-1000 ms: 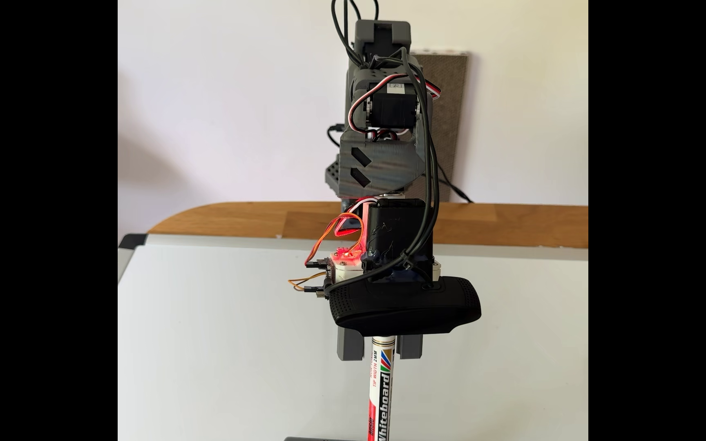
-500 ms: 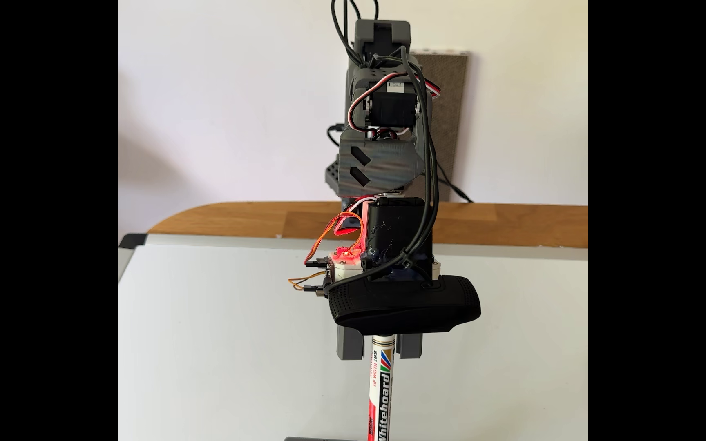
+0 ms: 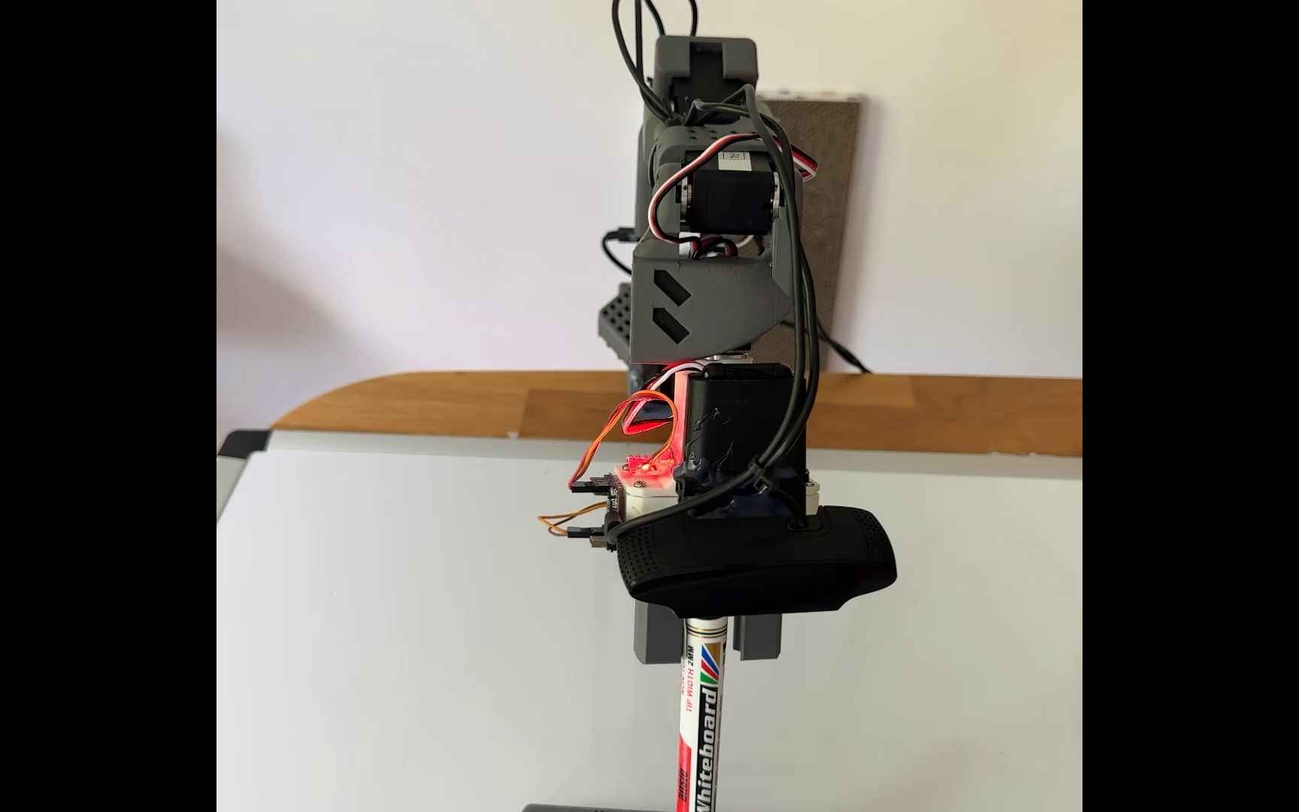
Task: Draw a face
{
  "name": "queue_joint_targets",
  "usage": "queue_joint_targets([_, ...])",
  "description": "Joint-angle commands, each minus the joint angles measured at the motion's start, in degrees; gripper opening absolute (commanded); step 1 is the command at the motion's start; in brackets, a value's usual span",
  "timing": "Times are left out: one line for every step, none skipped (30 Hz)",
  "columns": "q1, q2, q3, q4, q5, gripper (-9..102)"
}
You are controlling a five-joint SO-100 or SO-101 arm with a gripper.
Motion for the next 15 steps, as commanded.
queue_joint_targets([-0.3,1.8,-3.6,-1.4,-0.4,61])
queue_joint_targets([-0.2,1.7,-3.6,-1.4,-0.4,59])
queue_joint_targets([-0.1,1.7,-3.6,-1.4,-0.4,58])
queue_joint_targets([-0.1,1.7,-3.6,-1.4,-0.4,56])
queue_joint_targets([-0.1,1.7,-3.6,-1.4,-0.4,53])
queue_joint_targets([-0.1,1.8,-3.6,-1.4,-0.4,51])
queue_joint_targets([-0.1,1.8,-3.6,-1.4,-0.4,48])
queue_joint_targets([-0.2,1.8,-3.6,-1.4,-0.4,46])
queue_joint_targets([-0.2,1.8,-3.6,-1.4,-0.4,43])
queue_joint_targets([-0.2,1.8,-3.6,-1.4,-0.4,40])
queue_joint_targets([-0.3,1.8,-3.6,-1.4,-0.4,38])
queue_joint_targets([-0.3,1.7,-3.6,-1.4,-0.4,35])
queue_joint_targets([-0.3,1.7,-3.6,-1.4,-0.4,33])
queue_joint_targets([-0.3,1.7,-3.6,-1.4,-0.4,31])
queue_joint_targets([-0.3,1.6,-3.6,-1.4,-0.4,29])
